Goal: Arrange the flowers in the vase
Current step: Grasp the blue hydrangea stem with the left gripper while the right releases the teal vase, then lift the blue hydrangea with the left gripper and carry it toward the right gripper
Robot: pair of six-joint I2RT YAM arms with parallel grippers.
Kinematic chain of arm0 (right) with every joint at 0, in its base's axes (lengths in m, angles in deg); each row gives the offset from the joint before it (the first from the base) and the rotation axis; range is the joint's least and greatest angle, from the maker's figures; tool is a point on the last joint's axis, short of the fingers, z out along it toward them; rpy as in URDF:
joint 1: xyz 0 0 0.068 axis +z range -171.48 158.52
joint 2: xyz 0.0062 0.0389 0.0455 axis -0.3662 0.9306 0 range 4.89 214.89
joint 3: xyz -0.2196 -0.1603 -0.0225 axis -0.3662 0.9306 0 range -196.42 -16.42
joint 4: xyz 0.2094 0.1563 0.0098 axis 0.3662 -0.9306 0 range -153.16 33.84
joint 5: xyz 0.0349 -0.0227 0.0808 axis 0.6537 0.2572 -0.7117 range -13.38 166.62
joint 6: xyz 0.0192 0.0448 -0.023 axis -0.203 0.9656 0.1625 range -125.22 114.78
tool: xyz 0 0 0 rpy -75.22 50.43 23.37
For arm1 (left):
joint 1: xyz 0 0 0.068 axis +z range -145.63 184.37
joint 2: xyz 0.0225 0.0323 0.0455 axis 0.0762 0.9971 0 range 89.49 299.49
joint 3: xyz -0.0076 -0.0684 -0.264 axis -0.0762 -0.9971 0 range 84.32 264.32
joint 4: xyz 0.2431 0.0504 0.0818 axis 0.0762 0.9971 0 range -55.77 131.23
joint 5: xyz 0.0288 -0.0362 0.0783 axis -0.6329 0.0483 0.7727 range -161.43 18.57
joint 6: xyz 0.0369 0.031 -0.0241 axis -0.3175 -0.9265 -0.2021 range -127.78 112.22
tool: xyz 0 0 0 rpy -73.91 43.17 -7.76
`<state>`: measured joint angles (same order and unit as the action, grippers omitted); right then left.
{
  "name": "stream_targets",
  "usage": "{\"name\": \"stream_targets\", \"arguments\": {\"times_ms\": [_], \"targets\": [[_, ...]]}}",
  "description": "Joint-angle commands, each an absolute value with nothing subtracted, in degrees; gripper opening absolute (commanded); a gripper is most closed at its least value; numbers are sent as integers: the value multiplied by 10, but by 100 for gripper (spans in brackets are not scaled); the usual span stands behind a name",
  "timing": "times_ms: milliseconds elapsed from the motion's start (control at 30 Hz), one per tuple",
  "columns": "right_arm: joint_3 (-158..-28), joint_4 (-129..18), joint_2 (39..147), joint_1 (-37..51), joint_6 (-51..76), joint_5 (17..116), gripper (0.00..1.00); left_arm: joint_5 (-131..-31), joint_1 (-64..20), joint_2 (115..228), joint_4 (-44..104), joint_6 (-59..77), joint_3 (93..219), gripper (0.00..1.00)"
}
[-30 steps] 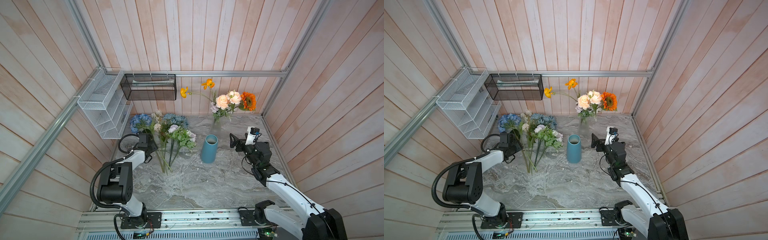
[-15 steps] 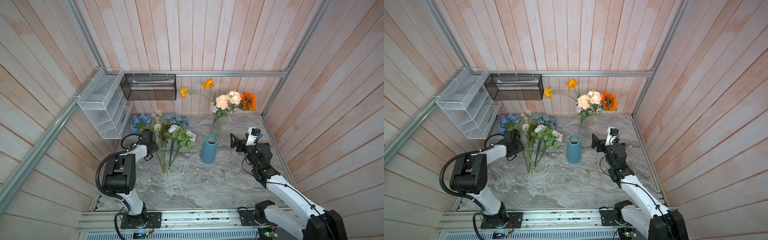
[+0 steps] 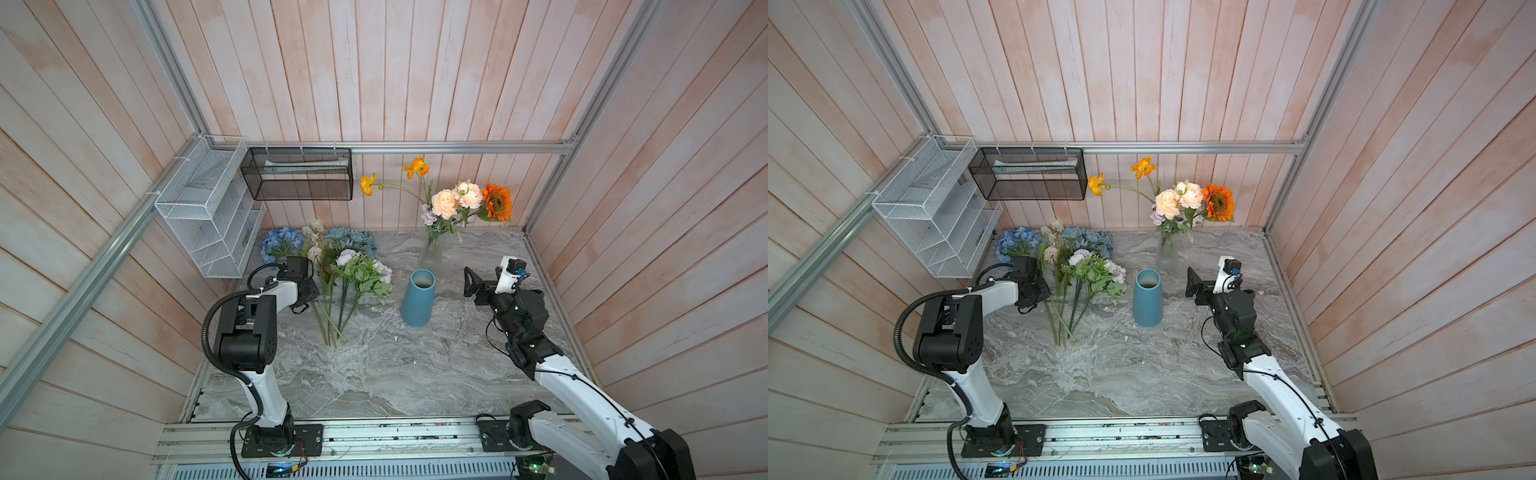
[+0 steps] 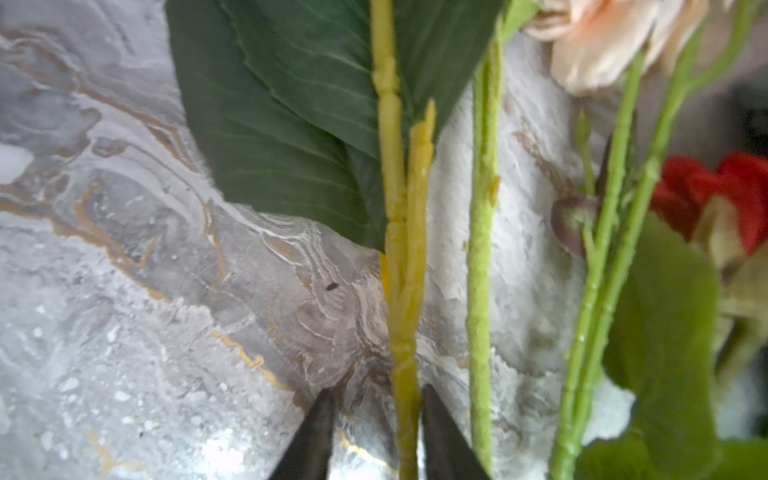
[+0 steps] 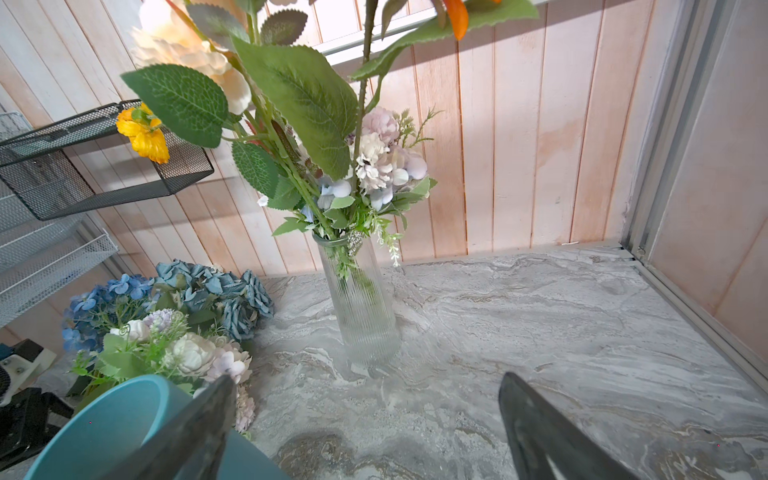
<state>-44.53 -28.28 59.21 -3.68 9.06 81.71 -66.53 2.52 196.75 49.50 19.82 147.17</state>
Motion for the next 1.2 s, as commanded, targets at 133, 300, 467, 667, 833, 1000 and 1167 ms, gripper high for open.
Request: {"name": "stream_targets", "arguments": {"times_ms": [133,300,467,667,833,1000,1167], "targets": [[-440,-275,587,-39,84,826,98,-661,23,1962,512,184,1473,14],[-440,-269,588,-40,90,823,98,-651,23,1924,495,182,1443,3],[-445,-265,593,-39,96,816,98,-658,21,1869,461,194,1405,0],[-455,-265,596,-39,98,811,98,-642,-6,1780,425,213,1373,0],[-462,-265,593,-40,109,805,98,-619,-38,1693,385,246,1341,0],[-467,-261,591,-39,118,796,98,-615,-76,1595,312,332,1271,0],[-471,-254,589,-40,126,784,98,-555,-149,1534,273,382,1232,0]]}}
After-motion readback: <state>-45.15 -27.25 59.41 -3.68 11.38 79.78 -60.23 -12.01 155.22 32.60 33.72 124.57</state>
